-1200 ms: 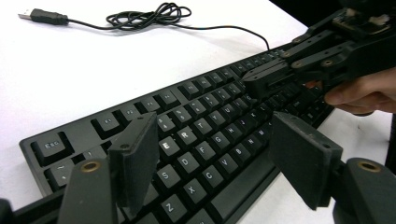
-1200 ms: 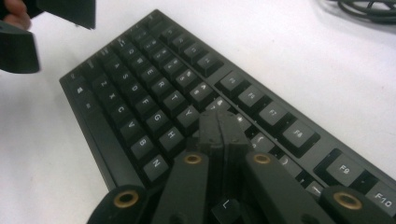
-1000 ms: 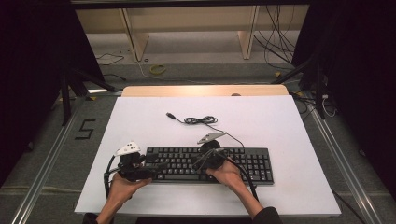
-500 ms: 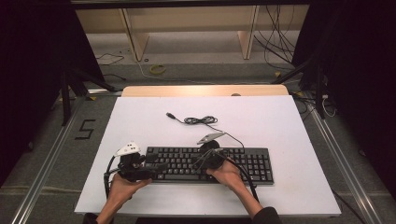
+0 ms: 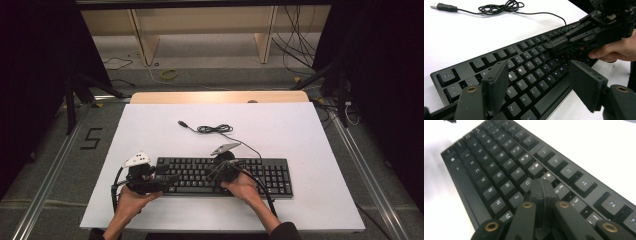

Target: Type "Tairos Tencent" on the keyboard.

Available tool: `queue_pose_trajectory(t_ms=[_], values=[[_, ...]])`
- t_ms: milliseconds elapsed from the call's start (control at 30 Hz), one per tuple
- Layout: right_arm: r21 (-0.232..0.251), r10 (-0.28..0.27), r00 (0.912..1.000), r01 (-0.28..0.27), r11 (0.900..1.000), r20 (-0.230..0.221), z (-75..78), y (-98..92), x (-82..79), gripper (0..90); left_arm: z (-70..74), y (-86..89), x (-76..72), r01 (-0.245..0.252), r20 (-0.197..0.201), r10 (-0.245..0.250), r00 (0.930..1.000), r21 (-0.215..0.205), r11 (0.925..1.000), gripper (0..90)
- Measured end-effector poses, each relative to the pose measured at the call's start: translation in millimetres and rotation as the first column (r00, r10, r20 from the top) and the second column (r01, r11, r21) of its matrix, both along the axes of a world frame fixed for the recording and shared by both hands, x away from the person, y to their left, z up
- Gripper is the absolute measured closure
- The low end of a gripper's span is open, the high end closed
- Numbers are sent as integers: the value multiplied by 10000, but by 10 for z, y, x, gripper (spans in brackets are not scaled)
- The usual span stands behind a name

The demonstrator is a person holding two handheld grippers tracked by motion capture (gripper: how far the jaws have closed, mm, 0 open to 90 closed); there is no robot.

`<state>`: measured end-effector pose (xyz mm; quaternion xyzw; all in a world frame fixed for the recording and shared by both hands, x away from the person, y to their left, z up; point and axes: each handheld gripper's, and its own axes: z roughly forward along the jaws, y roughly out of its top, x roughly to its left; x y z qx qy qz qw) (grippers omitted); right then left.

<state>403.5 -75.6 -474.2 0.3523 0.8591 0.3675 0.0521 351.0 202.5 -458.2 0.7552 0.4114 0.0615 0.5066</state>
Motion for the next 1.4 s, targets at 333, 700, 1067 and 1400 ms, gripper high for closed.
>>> queue_pose_trajectory(t_ms=[333,700,1067,1400], values=[[966,-290,9992,262,9950,276,156,-129,-13,898,-5,12,14,-38,-11,38,10000,41,10000,322],[1376,-211,9992,163,9904,336,215,-186,-36,698,-19,16,37,-99,-35,99,9999,121,9999,323],[1547,-225,9991,167,9878,356,271,-216,-85,508,-24,9,64,-110,11,110,9999,178,9998,326],[1694,-127,9990,54,9855,419,311,-249,-141,467,-38,-27,101,31,37,-32,10000,407,9992,370]])
